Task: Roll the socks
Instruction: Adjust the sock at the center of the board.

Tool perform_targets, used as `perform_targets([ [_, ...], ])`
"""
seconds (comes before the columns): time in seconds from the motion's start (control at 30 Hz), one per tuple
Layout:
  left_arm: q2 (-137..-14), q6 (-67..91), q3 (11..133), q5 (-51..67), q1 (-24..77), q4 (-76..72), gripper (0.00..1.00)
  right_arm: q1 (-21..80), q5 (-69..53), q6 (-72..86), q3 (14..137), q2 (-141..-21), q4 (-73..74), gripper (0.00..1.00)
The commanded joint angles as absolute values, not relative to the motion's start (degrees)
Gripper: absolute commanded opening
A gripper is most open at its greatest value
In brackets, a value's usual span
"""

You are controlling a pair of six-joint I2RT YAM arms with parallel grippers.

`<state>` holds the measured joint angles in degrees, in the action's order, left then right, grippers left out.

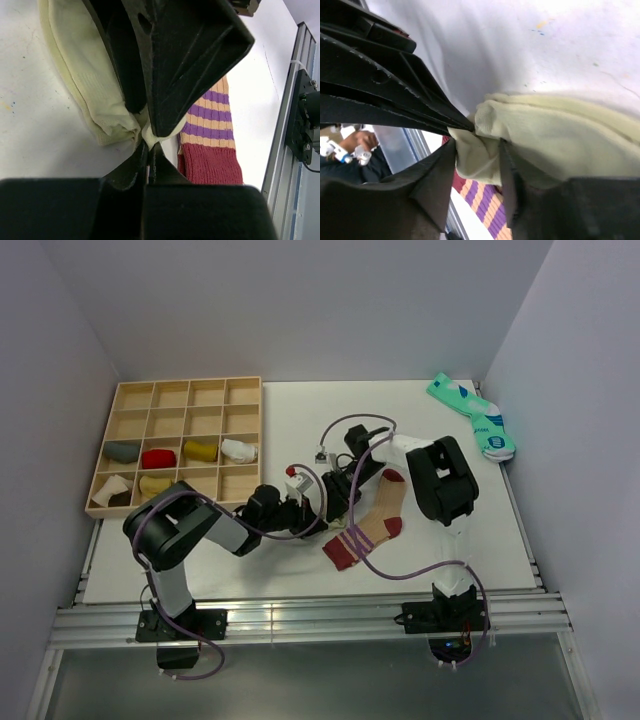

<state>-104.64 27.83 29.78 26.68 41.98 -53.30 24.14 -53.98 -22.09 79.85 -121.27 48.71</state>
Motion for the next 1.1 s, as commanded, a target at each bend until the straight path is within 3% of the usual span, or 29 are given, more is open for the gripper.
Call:
perform_targets([
  [0.0, -101.8, 25.4, 31.6, 24.9, 42.7, -50.8, 0.0, 22.7, -51.5, -21.3, 80.0, -115.8, 46.4, 0.49],
  [0.33, -99.3, 24.2, 34.1, 22.3, 43.6, -44.4, 0.0, 19.3, -46.1, -15.2, 82.4, -113.4, 42.3, 0.51],
  [0.77, -97.4, 21.4, 38.2, 19.9, 45.1, -36.0, 0.0, 20.0, -28.6, -12.1, 83.7, -116.9, 38.4, 0.34],
  [1.07, -96.9, 15.6, 45.0, 19.9, 46.7, -22.9, 0.0, 22.8, -23.5, -12.0, 90.5, -122.2, 39.9, 0.33],
])
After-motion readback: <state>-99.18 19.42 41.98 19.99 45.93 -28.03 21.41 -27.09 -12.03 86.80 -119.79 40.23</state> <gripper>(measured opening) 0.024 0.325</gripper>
